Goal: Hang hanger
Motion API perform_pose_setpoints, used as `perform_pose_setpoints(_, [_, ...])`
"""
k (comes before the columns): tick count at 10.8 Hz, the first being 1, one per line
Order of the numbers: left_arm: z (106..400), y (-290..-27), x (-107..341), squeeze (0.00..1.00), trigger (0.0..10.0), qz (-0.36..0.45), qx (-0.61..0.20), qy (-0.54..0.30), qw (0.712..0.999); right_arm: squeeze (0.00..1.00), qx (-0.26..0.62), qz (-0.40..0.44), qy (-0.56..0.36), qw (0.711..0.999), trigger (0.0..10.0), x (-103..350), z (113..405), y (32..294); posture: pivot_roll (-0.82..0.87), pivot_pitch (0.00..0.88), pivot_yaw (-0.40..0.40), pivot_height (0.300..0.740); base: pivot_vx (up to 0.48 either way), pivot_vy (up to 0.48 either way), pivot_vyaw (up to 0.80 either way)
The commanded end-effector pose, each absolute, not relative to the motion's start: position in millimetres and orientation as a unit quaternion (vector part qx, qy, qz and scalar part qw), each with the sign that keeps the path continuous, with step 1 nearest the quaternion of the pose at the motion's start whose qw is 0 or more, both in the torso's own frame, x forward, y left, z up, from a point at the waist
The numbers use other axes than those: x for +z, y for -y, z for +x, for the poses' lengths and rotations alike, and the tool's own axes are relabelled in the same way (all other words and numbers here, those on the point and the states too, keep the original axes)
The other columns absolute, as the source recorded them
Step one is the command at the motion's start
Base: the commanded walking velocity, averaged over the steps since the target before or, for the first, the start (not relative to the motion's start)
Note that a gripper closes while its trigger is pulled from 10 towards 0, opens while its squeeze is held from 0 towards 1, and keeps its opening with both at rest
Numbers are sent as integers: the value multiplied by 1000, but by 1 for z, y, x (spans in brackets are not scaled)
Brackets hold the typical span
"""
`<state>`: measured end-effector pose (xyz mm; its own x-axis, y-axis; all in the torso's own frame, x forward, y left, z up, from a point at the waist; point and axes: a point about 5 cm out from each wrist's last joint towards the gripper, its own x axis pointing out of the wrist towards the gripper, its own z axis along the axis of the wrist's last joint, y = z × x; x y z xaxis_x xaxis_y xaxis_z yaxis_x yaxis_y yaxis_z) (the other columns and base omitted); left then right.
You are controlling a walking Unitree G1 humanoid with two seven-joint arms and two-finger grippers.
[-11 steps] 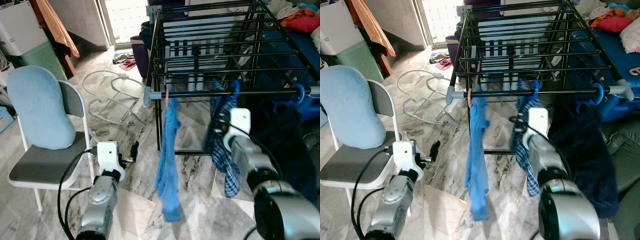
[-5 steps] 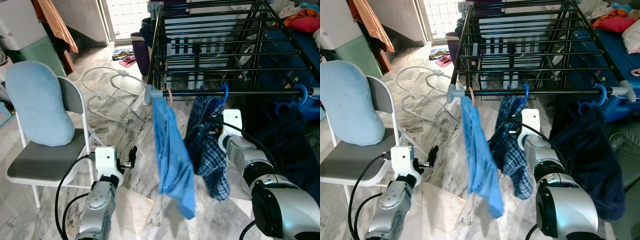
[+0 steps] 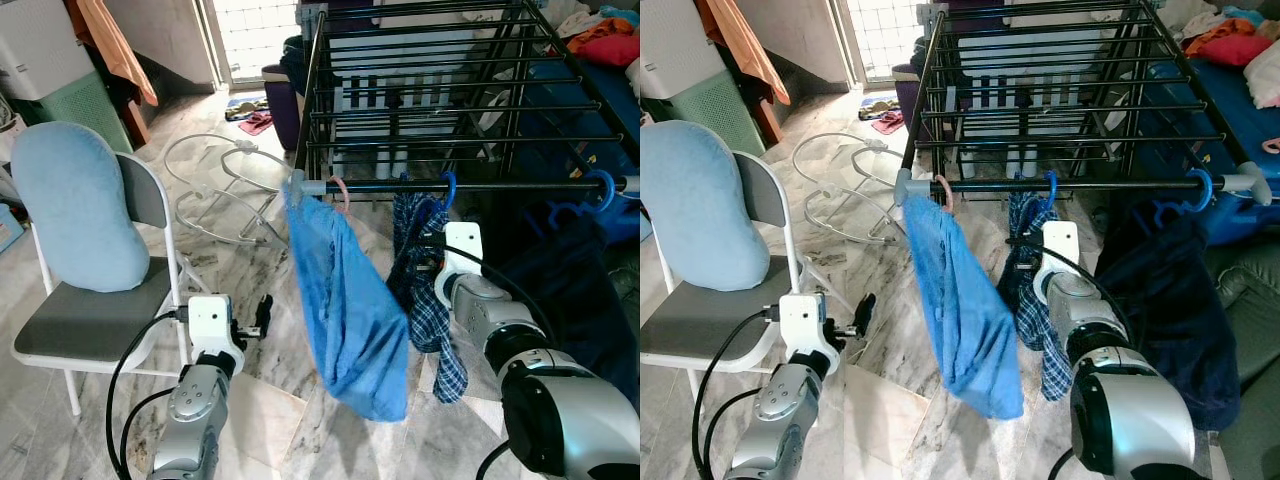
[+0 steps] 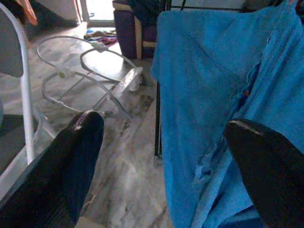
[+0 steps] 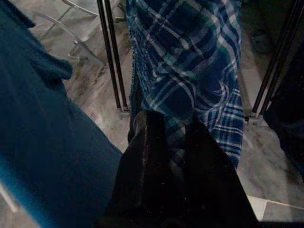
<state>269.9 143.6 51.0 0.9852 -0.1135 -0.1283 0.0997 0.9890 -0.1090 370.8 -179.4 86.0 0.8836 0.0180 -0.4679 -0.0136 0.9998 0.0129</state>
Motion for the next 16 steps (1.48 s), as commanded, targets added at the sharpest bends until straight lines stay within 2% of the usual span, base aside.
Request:
perform_pose_setpoints(1, [270, -147, 54, 0, 10000, -46, -52, -64, 996, 0, 11, 3, -253, 967, 10000, 82, 370, 175, -75, 0, 75, 740, 0, 0, 0])
perform_pose_setpoints(3, [271, -145, 58, 0, 10000, -56, -64, -54, 995, 0, -7, -18, -206, 978, 10000, 106, 382, 182, -75, 0, 77, 740, 0, 0, 0])
perform_pose_setpoints(6, [272, -143, 60, 0, 10000, -61, -73, -47, 994, 0, -11, -19, -193, 981, 10000, 119, 388, 182, -75, 0, 75, 740, 80, 0, 0])
perform_pose_setpoints(9, [271, -143, 59, 0, 10000, -63, -72, -48, 994, 0, -1, -24, -203, 979, 10000, 112, 386, 176, -74, 0, 72, 740, 242, 0, 0])
perform_pose_setpoints(16, [273, -142, 57, 0, 10000, -59, -68, -58, 994, 0, -12, -2, -272, 962, 10000, 80, 367, 184, -80, 0, 69, 740, 0, 0, 0])
